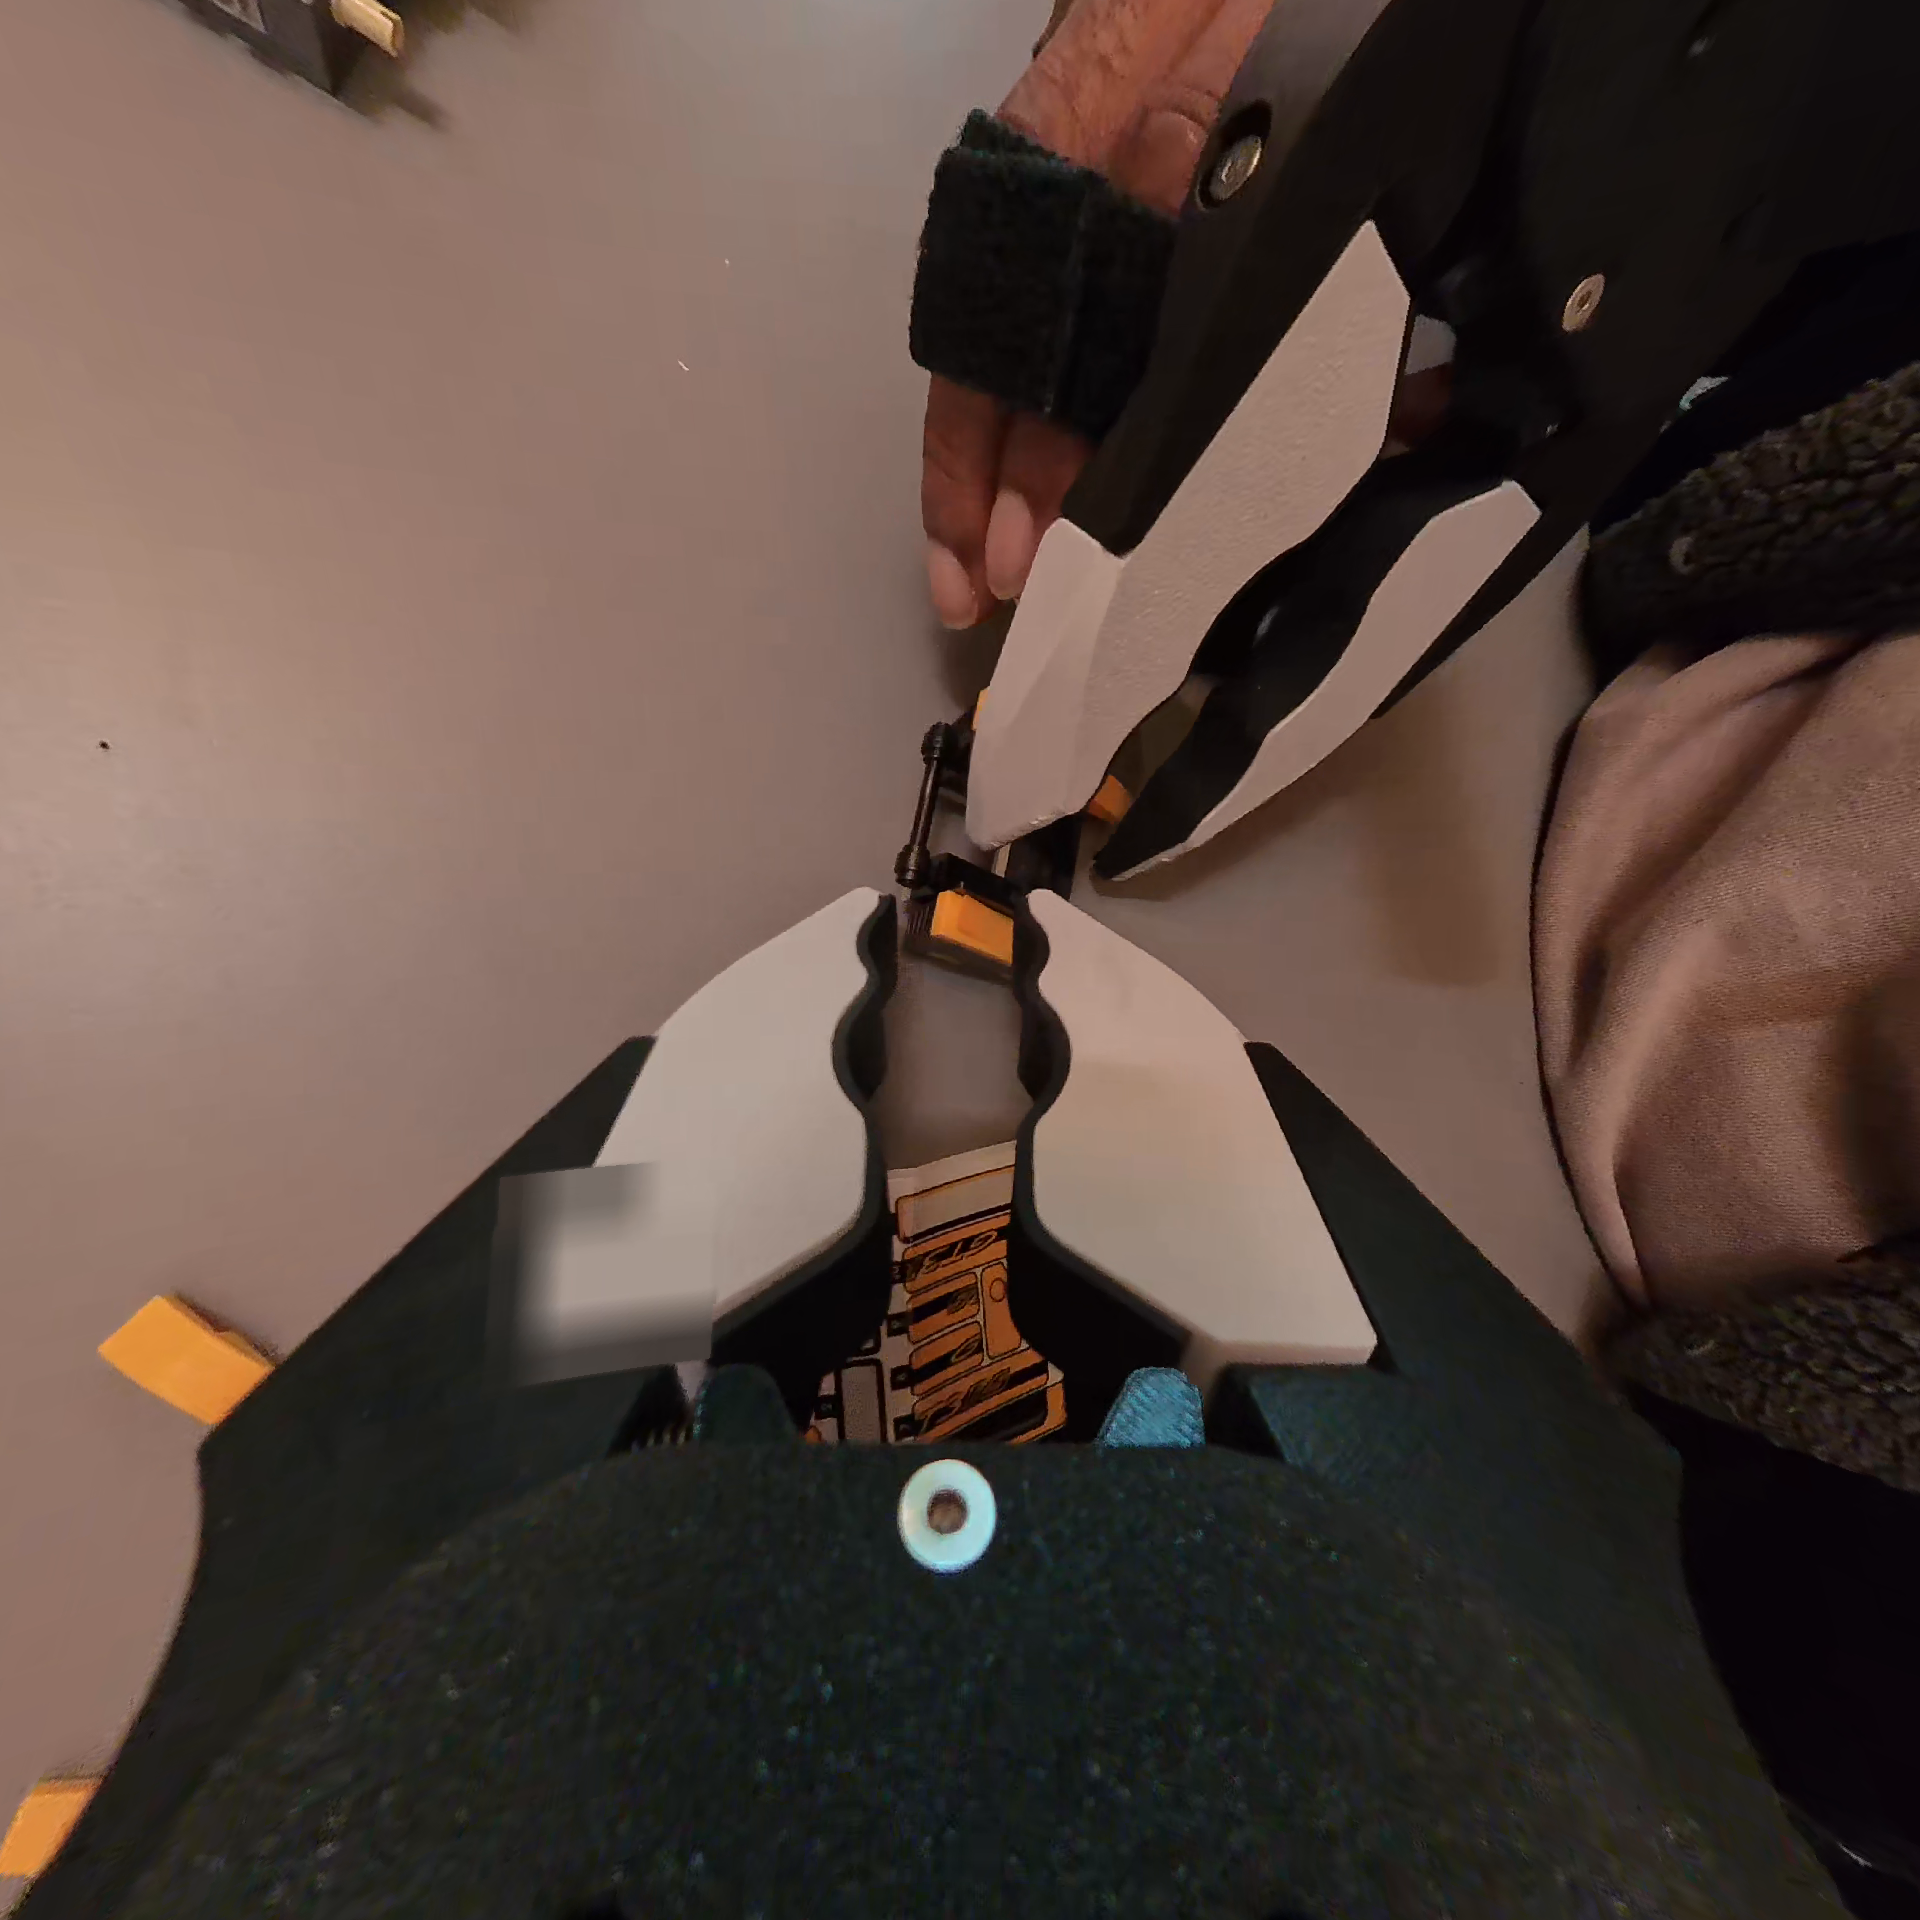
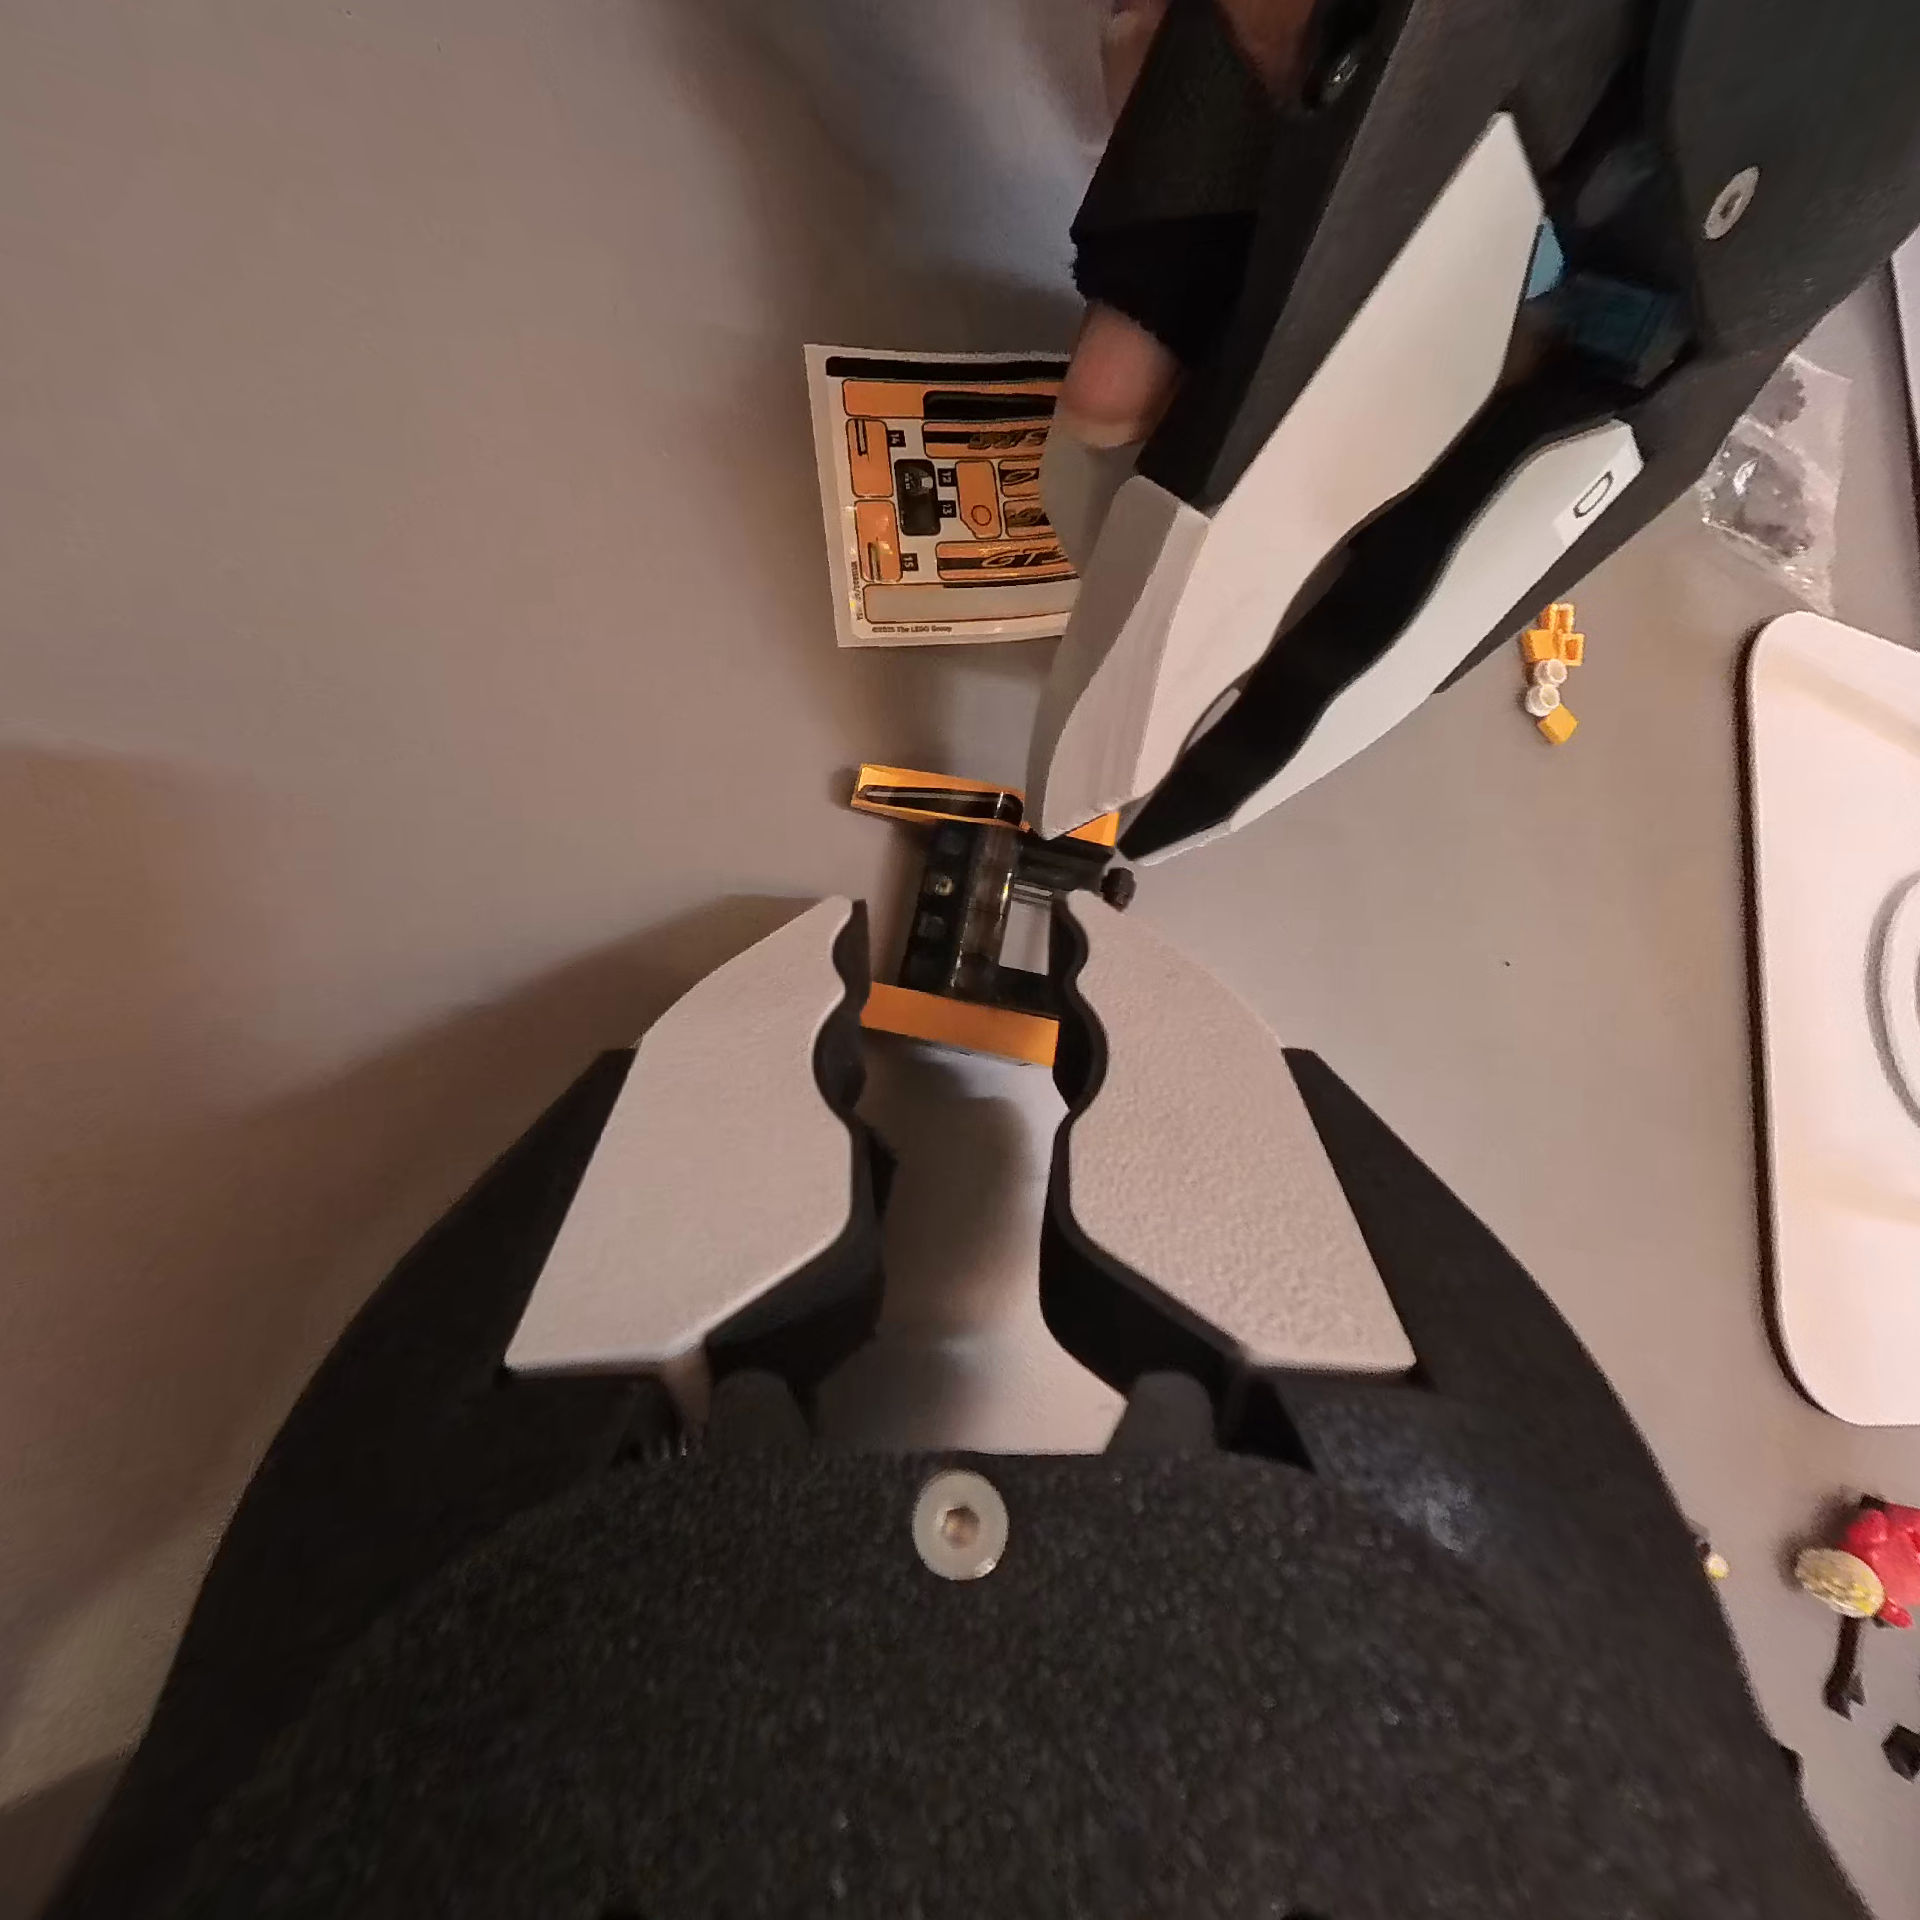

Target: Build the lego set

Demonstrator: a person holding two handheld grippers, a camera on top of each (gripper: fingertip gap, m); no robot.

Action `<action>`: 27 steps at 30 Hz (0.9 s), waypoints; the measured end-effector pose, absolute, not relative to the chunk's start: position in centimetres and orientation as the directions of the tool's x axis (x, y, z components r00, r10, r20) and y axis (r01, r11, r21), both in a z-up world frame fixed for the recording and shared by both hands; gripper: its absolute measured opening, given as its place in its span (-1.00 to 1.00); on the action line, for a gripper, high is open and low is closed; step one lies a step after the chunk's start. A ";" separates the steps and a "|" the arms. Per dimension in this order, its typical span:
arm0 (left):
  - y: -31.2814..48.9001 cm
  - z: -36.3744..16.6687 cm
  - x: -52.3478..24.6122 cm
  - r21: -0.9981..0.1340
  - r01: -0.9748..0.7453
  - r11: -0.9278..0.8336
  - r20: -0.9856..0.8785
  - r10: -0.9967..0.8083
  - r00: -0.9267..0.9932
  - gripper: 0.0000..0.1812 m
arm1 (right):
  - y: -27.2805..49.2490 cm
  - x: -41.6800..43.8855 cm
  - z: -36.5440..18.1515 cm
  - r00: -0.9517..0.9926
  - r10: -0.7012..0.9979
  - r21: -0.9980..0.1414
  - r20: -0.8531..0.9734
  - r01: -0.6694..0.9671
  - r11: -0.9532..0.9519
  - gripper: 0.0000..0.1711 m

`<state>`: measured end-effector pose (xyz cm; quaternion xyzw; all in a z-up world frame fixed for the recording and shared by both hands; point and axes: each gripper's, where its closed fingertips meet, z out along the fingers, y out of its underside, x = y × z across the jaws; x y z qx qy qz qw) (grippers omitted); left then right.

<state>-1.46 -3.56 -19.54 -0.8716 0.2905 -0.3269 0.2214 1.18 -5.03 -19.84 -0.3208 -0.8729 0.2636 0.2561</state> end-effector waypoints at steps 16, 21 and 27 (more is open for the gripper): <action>-5.5 -17.9 -2.3 -0.669 -0.250 -0.699 0.410 -0.629 0.660 -0.66 | -4.1 0.2 -17.7 -0.592 0.775 -0.740 0.219 0.417 0.528 -0.55; -5.9 -18.3 -2.3 -0.690 -0.280 -0.667 0.360 -0.652 0.667 -0.60 | -4.4 -0.6 -18.0 -0.571 0.801 -0.748 0.184 0.447 0.490 -0.46; -6.0 -18.7 -2.4 -0.705 -0.272 -0.655 0.355 -0.657 0.665 -0.60 | -4.9 -1.1 -18.4 -0.589 0.798 -0.736 0.125 0.484 0.473 -0.57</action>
